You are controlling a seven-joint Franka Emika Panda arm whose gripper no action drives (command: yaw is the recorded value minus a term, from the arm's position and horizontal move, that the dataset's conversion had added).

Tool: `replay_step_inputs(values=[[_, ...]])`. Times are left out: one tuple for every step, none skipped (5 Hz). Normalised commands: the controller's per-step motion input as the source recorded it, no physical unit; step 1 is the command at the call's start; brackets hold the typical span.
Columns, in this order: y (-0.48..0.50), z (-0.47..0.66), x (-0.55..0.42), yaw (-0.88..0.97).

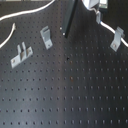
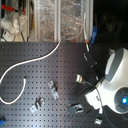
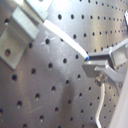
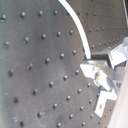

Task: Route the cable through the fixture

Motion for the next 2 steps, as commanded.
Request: replay_step_inputs(values=[[0.021, 0.01, -0.013, 0.0], [0.009, 0.04, 0.015, -0.13]])
